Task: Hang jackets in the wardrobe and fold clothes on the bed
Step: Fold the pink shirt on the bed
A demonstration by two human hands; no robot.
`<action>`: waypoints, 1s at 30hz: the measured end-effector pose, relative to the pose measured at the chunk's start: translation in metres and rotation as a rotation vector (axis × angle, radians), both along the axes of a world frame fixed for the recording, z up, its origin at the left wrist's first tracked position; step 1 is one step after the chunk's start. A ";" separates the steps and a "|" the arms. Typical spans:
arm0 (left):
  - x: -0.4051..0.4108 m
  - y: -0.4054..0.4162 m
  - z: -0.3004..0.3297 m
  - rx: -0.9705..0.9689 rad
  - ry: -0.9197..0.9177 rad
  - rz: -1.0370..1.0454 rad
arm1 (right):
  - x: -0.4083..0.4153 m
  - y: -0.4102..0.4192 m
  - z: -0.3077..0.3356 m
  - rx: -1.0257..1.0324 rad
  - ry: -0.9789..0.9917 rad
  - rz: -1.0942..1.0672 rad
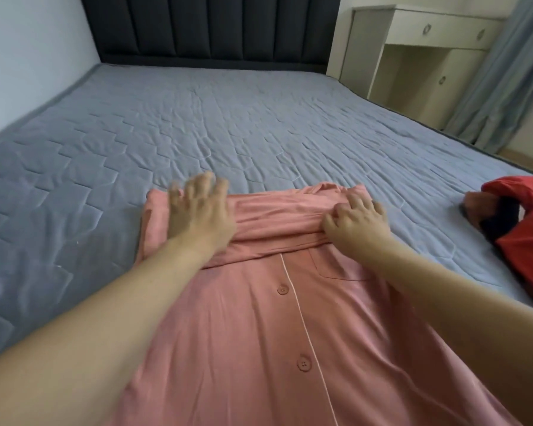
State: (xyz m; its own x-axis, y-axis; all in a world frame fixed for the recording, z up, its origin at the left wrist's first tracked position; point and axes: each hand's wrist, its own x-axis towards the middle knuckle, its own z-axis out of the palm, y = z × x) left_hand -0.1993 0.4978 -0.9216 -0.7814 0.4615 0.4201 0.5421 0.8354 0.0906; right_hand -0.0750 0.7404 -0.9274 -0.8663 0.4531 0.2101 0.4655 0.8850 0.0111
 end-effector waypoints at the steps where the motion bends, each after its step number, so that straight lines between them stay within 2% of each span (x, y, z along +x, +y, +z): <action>1: 0.002 0.009 -0.013 -0.049 -0.138 -0.025 | -0.014 0.000 -0.008 -0.055 -0.111 -0.030; 3: 0.002 0.012 -0.047 -0.145 -0.369 0.010 | -0.033 0.007 -0.022 -0.254 -0.267 -0.109; 4: 0.001 0.008 -0.061 -0.137 -0.411 0.030 | -0.037 0.013 -0.026 -0.333 -0.329 -0.135; 6: -0.004 0.004 -0.072 -0.081 -0.400 0.017 | -0.033 0.026 -0.030 -0.357 -0.369 -0.080; 7: -0.005 0.003 -0.074 -0.063 -0.384 0.001 | -0.025 0.029 -0.032 -0.290 -0.319 -0.003; 8: -0.004 0.003 -0.073 -0.042 -0.351 -0.011 | -0.014 0.028 -0.035 -0.217 -0.180 0.066; 10: 0.002 0.001 -0.071 0.017 -0.249 -0.027 | 0.008 0.016 -0.046 -0.089 0.236 0.126; 11: 0.006 0.000 -0.069 0.044 -0.205 -0.037 | 0.015 0.010 -0.051 -0.033 0.384 0.138; 12: 0.010 -0.002 -0.068 0.076 -0.164 -0.057 | 0.019 0.004 -0.053 0.002 0.440 0.134; 16: 0.022 -0.006 -0.063 0.217 0.156 -0.233 | 0.019 0.004 -0.041 0.053 0.251 0.148; 19: 0.029 -0.009 -0.058 0.161 0.228 -0.343 | 0.030 0.008 -0.033 0.013 0.049 0.193; 22: 0.032 -0.011 -0.056 0.025 0.150 -0.410 | 0.053 0.010 -0.029 -0.021 0.009 0.172; 24: 0.031 -0.012 -0.056 -0.028 0.028 -0.390 | 0.057 0.007 -0.022 -0.148 0.034 0.132; 27: 0.025 -0.010 -0.060 0.118 -0.229 -0.275 | 0.028 0.007 -0.006 -0.246 0.002 -0.001; 28: 0.022 -0.008 -0.061 0.175 -0.258 -0.207 | 0.015 0.010 -0.006 -0.229 -0.059 -0.054; 30: 0.021 -0.006 -0.067 0.121 -0.240 -0.058 | -0.002 0.011 -0.015 -0.231 -0.223 -0.143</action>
State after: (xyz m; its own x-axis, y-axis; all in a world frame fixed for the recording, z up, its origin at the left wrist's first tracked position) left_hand -0.1784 0.4922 -0.9890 -0.8390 0.4662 0.2807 0.5397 0.7790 0.3192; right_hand -0.0771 0.7518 -0.9421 -0.8036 0.5867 -0.0999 0.5937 0.8019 -0.0663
